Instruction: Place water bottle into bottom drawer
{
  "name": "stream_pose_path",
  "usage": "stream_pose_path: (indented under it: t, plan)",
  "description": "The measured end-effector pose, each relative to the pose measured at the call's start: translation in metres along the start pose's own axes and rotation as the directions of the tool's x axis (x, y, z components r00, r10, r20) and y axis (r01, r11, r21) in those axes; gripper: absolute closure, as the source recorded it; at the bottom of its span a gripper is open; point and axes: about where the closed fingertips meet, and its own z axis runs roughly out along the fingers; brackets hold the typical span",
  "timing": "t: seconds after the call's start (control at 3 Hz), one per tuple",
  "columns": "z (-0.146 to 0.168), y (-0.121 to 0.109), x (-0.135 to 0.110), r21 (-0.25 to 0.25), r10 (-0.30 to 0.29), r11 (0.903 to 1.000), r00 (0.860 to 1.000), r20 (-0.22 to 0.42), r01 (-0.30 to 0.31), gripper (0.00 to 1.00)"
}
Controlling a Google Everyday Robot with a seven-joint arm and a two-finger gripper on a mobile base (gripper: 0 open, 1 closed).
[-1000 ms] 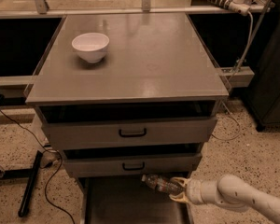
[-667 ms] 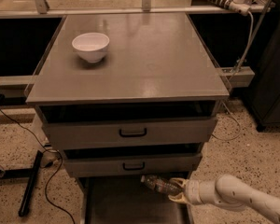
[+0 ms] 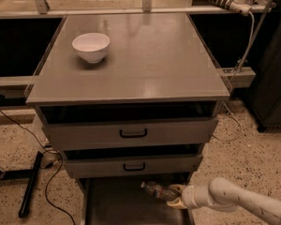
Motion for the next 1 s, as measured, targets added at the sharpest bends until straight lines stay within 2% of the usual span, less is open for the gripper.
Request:
stream_pose_path:
  t: [0.67,1.0]
  plan:
    - [0.050,0.003,0.040,-0.049,0.079,0.9957,0.997,-0.006,-0.079,1.00]
    - [0.071,0.001,0.053,-0.051,0.113,0.9923,0.994,0.003,-0.113,1.00]
